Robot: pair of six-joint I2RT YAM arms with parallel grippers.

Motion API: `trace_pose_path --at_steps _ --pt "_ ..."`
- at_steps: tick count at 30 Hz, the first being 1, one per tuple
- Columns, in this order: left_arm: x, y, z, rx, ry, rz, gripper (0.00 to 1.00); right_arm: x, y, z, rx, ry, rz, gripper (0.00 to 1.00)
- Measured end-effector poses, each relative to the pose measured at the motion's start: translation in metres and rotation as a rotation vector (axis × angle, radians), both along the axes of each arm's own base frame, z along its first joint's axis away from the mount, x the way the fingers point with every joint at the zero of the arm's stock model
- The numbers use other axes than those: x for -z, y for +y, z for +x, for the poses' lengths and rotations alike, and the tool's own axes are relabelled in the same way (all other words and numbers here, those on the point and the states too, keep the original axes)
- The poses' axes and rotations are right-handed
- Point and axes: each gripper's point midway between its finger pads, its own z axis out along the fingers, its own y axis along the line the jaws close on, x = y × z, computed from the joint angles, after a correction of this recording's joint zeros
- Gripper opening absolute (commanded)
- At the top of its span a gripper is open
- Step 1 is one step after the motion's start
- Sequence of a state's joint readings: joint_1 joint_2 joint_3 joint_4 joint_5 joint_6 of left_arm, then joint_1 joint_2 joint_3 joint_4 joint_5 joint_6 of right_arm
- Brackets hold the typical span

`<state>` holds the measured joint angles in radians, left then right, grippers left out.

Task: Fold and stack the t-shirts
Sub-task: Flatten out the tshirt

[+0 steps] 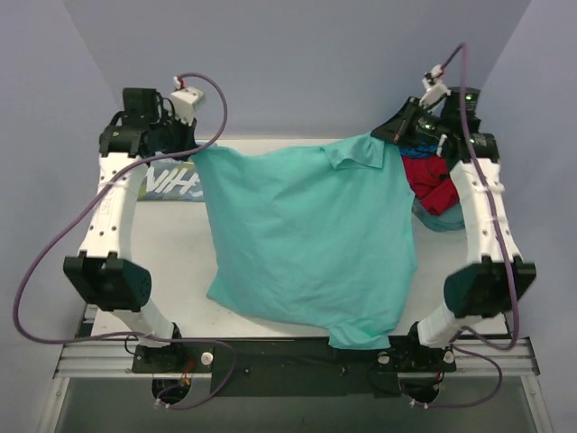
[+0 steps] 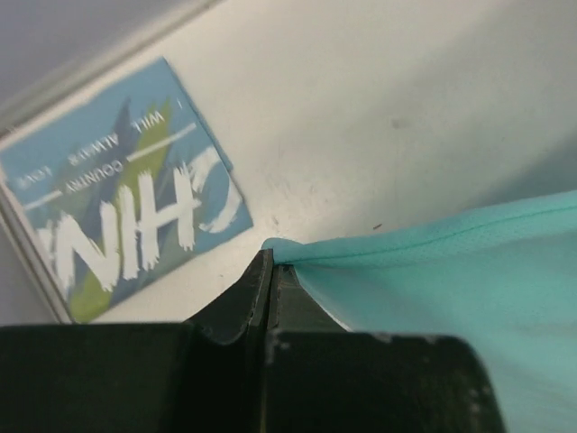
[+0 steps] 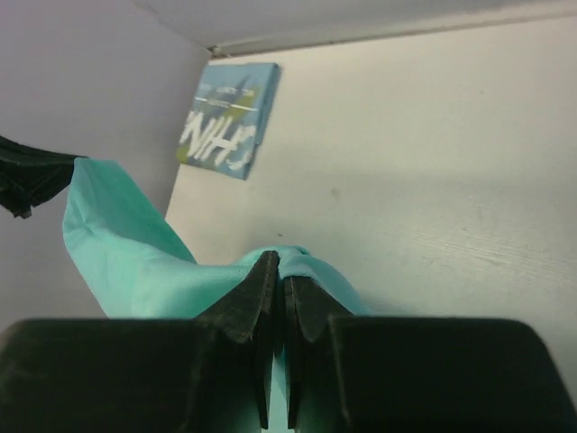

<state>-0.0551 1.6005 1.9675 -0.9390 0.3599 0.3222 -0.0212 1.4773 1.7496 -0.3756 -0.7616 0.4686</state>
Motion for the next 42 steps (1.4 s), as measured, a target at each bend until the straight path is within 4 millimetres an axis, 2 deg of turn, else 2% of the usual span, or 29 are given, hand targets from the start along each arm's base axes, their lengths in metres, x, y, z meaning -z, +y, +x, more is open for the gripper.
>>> trace_pose_path --at_steps 3,5,7,9,11,14,16,19,21,22,23,24,25,26,27,28,30,34,36,39,40,42 --pt "0.084 0.004 0.029 -0.020 0.185 0.044 0.00 0.100 0.002 0.061 -0.001 0.227 -0.025 0.00" --pt "0.127 0.005 0.048 -0.027 0.265 0.076 0.00 0.163 -0.001 0.094 0.018 0.355 -0.041 0.00" --pt "0.165 0.007 0.064 -0.029 0.324 0.111 0.00 0.212 -0.005 0.120 0.035 0.442 -0.051 0.00" --pt "0.198 0.008 0.080 -0.030 0.364 0.148 0.00 0.255 -0.008 0.146 0.058 0.500 -0.061 0.00" --pt "0.227 0.008 0.095 -0.037 0.390 0.177 0.00 0.288 -0.011 0.163 0.083 0.542 -0.068 0.00" --pt "0.261 0.006 0.117 -0.046 0.401 0.216 0.00 0.316 -0.014 0.180 0.107 0.566 -0.067 0.00" --pt "0.274 0.006 0.131 -0.055 0.389 0.241 0.00 0.322 -0.014 0.188 0.119 0.560 -0.057 0.00" --pt "0.280 0.005 0.152 -0.067 0.344 0.271 0.00 0.317 -0.013 0.197 0.131 0.526 -0.039 0.00" --pt "0.278 0.005 0.161 -0.075 0.313 0.288 0.00 0.310 -0.013 0.205 0.138 0.490 -0.027 0.09" --pt "0.276 0.004 0.166 -0.079 0.294 0.298 0.02 0.307 -0.013 0.209 0.143 0.474 -0.021 0.20" --pt "0.274 0.003 0.171 -0.082 0.277 0.307 0.12 0.305 -0.013 0.211 0.149 0.465 -0.016 0.28" --pt "0.271 0.002 0.176 -0.084 0.262 0.312 0.19 0.304 -0.013 0.213 0.154 0.460 -0.013 0.42" --pt "0.268 0.001 0.181 -0.088 0.244 0.317 0.30 0.302 -0.014 0.215 0.159 0.452 -0.013 0.48" --pt "0.265 0.000 0.187 -0.095 0.228 0.322 0.37 0.301 -0.014 0.217 0.167 0.448 -0.009 0.59" --pt "0.263 -0.001 0.192 -0.101 0.212 0.327 0.48 0.300 -0.014 0.218 0.172 0.443 -0.010 0.63" --pt "0.260 -0.001 0.196 -0.107 0.200 0.330 0.55 0.297 -0.011 0.220 0.172 0.435 -0.012 0.72" --pt "0.254 0.001 0.202 -0.127 0.179 0.333 0.61 0.295 -0.012 0.222 0.183 0.423 -0.021 0.79" --pt "0.240 0.007 0.208 -0.163 0.151 0.336 0.61 0.287 -0.013 0.218 0.207 0.412 -0.066 0.86" --pt "0.234 0.008 0.208 -0.165 0.143 0.333 0.59 0.272 -0.016 0.206 0.220 0.412 -0.101 0.87" --pt "0.229 0.001 0.195 -0.109 0.172 0.314 0.55 0.238 -0.021 0.168 0.237 0.421 -0.183 0.89" --pt "0.229 -0.003 0.183 -0.065 0.200 0.312 0.53 0.225 -0.024 0.147 0.246 0.420 -0.226 0.90" --pt "0.225 -0.010 0.146 0.043 0.265 0.318 0.52 0.204 -0.030 0.107 0.265 0.419 -0.299 0.91"
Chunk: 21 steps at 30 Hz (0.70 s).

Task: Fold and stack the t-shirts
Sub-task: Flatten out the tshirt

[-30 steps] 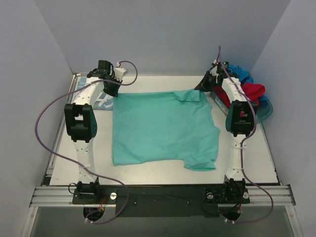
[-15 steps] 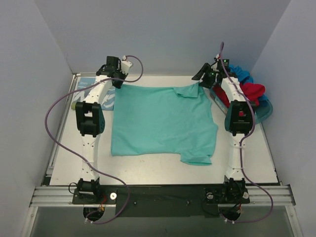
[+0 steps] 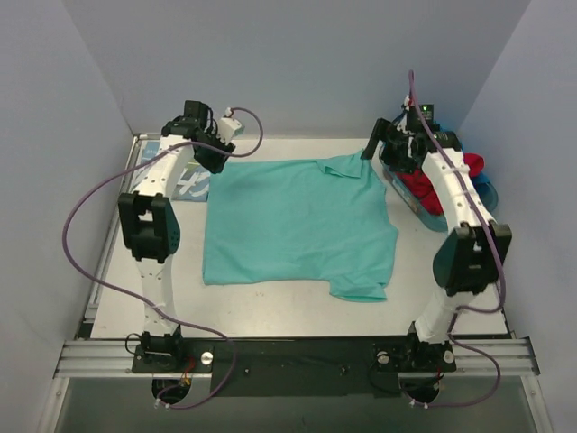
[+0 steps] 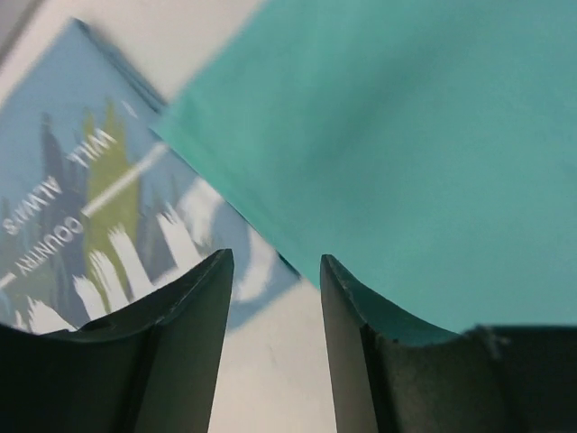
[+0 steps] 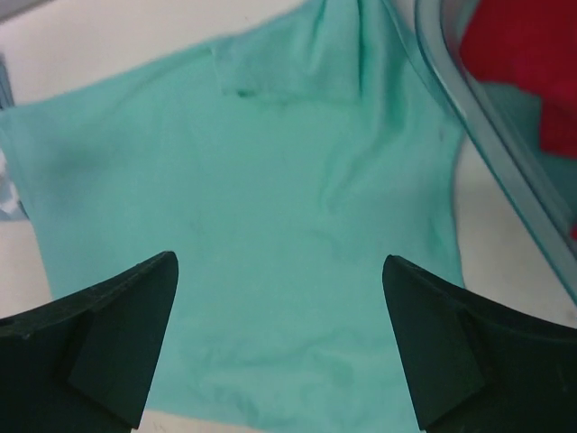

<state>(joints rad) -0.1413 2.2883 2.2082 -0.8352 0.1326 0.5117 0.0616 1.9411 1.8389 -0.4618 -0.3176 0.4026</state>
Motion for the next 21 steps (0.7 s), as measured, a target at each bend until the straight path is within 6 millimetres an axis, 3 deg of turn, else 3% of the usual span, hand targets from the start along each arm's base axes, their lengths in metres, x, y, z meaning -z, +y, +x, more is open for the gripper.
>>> trace_pose_path --at_steps 2,4,7,9,11,13,16,21 --pt "-0.007 -0.006 -0.047 0.109 0.070 0.009 0.51 -0.011 -0.003 -0.055 -0.001 0.030 -0.065 0.89" --pt "-0.015 -0.010 -0.102 0.231 0.125 0.032 0.51 -0.005 -0.003 -0.116 -0.013 0.096 -0.096 0.78" --pt "-0.018 -0.017 -0.185 0.411 0.187 0.065 0.51 0.035 -0.005 -0.201 -0.018 0.274 -0.109 0.50" --pt "-0.007 -0.018 -0.232 0.506 0.248 0.078 0.52 0.069 -0.012 -0.244 0.008 0.408 -0.117 0.43" --pt "0.011 -0.013 -0.264 0.559 0.312 0.089 0.52 0.101 -0.018 -0.287 0.039 0.554 -0.120 0.41" --pt "0.040 -0.003 -0.290 0.591 0.399 0.111 0.53 0.121 -0.020 -0.319 0.065 0.660 -0.120 0.41" --pt "0.072 0.009 -0.320 0.629 0.494 0.142 0.55 0.140 -0.020 -0.349 0.098 0.742 -0.111 0.47" --pt "0.103 0.020 -0.347 0.683 0.508 0.210 0.55 0.161 -0.024 -0.372 0.148 0.787 -0.113 0.53"
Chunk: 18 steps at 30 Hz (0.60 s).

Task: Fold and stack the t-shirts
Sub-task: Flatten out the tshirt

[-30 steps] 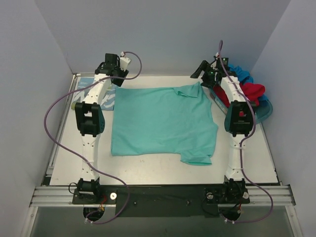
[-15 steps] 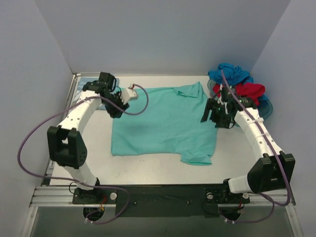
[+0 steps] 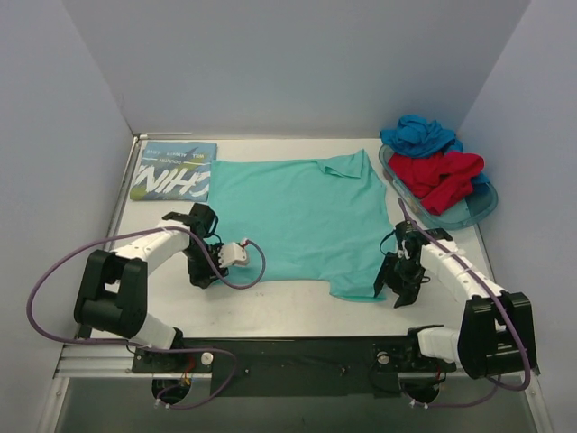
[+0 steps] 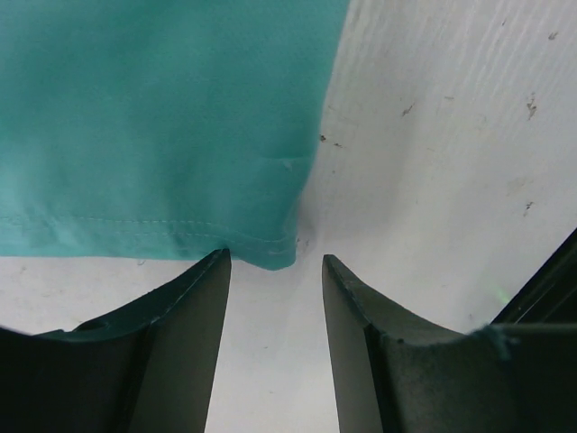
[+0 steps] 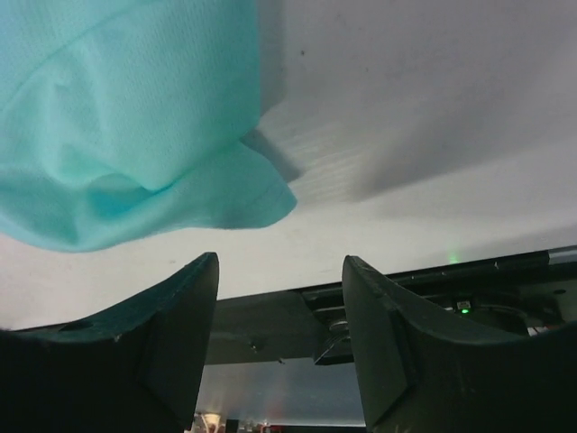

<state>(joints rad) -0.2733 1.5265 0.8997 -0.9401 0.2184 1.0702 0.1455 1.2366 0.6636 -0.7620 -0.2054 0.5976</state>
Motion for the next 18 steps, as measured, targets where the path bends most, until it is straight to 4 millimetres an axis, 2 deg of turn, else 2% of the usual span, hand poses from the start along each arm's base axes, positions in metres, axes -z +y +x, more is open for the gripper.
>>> trace_pose_path --at_steps 3,5,7,8,9,10,11,14,15,16,18 --pt "0.010 0.004 -0.005 0.024 -0.028 0.022 0.55 0.007 -0.001 0.009 0.007 -0.021 -0.013 0.52" --pt "0.015 0.006 -0.001 0.026 -0.060 0.030 0.55 0.014 0.001 0.019 0.011 -0.050 -0.005 0.47" --pt "0.013 0.005 0.004 0.033 -0.094 0.033 0.55 0.025 0.006 0.024 0.014 -0.066 0.020 0.37" --pt "0.011 0.004 0.006 0.038 -0.098 0.031 0.55 0.030 0.008 0.024 0.015 -0.065 0.033 0.26" --pt "0.007 -0.001 0.007 0.046 -0.095 0.019 0.54 0.032 0.012 0.022 0.020 -0.050 0.053 0.20" --pt "-0.003 -0.009 0.011 0.056 -0.094 -0.007 0.54 0.032 0.014 0.023 0.025 -0.048 0.065 0.05" --pt "-0.017 -0.022 0.019 0.064 -0.104 -0.048 0.54 0.033 0.017 0.023 0.028 -0.045 0.083 0.00" --pt "-0.074 -0.079 0.066 0.079 -0.224 -0.216 0.52 0.034 0.024 0.022 0.036 -0.035 0.122 0.00" --pt "-0.099 -0.108 0.089 0.087 -0.303 -0.291 0.51 0.034 0.025 0.022 0.038 -0.036 0.128 0.00" --pt "-0.115 -0.135 0.100 0.102 -0.356 -0.348 0.50 0.033 0.027 0.021 0.038 -0.038 0.134 0.00" --pt "-0.131 -0.188 0.107 0.137 -0.414 -0.450 0.50 0.033 0.029 0.019 0.029 -0.048 0.137 0.00"
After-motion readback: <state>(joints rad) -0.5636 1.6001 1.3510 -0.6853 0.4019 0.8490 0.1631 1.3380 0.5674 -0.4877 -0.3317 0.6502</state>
